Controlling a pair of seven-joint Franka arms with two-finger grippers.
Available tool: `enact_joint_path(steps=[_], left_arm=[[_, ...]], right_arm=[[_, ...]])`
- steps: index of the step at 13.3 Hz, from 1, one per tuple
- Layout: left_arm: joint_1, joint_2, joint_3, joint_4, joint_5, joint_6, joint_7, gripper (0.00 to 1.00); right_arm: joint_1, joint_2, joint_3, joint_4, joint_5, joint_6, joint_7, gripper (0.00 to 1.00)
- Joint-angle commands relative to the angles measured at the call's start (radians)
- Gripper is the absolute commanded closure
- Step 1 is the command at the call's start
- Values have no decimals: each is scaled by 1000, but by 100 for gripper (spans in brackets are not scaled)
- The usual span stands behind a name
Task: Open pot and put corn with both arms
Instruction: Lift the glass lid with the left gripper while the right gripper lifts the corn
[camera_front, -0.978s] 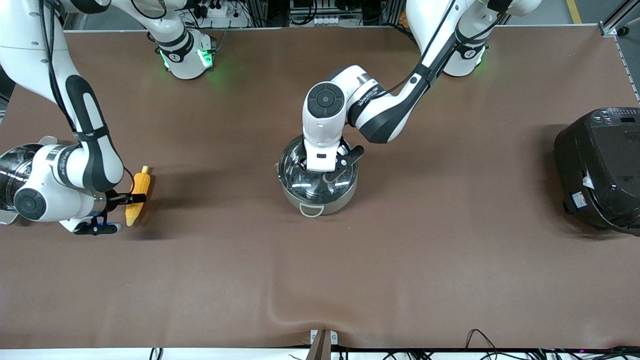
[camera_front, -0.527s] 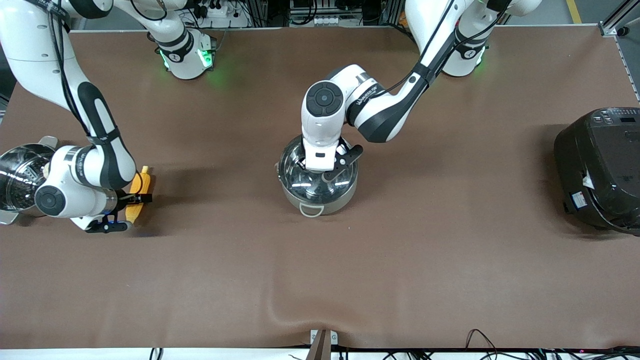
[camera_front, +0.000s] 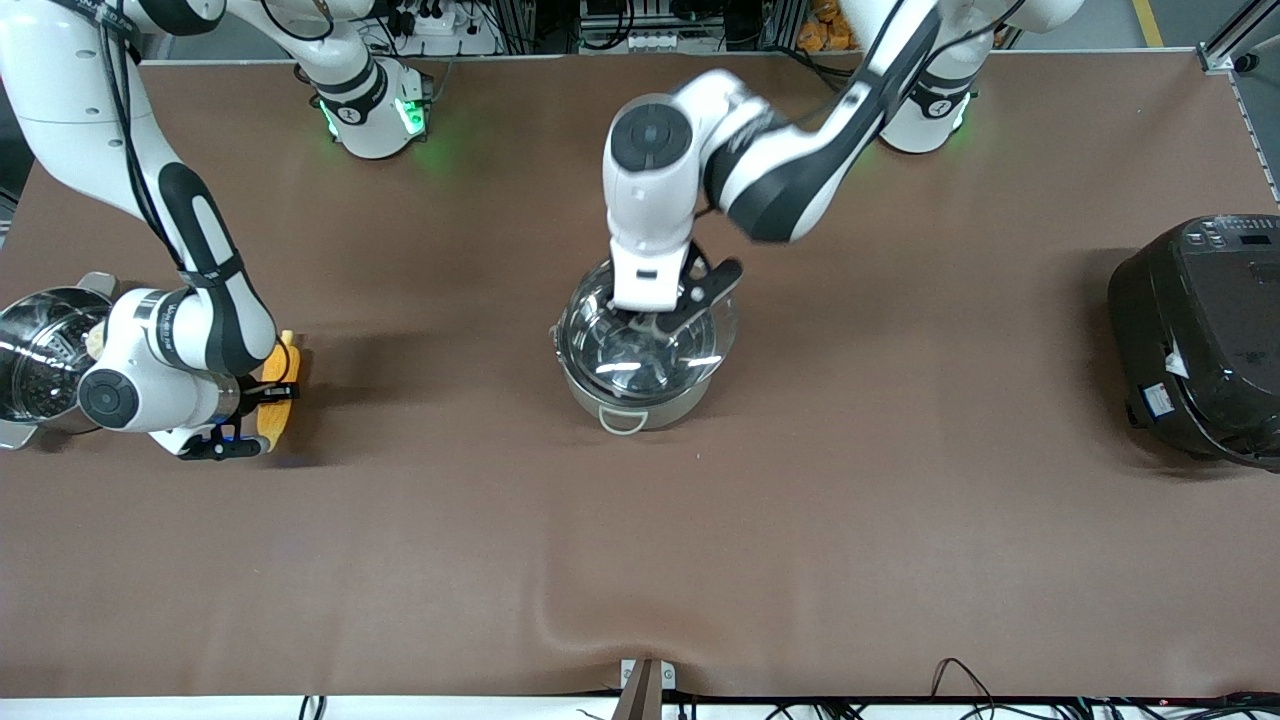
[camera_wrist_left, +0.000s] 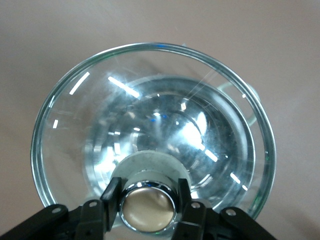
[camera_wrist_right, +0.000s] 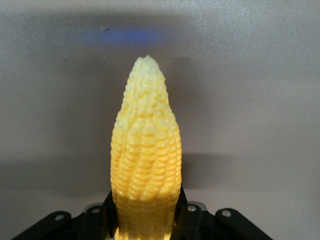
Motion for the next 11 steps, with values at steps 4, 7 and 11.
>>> enact_joint_path(steps=[4,7,11], left_arm=[[189,-303,-6,-253,1,-41,327,100],[298,-372,-6,-349,-46,-41,537,100],[461,-482,-6,-533,-74,-43,842,100]], right_arm=[[84,-128,54,122,-6,-245,12,100],[170,-130,54,253,77,-417,104,100],[233,-168,63,262,127,-482,130,100]])
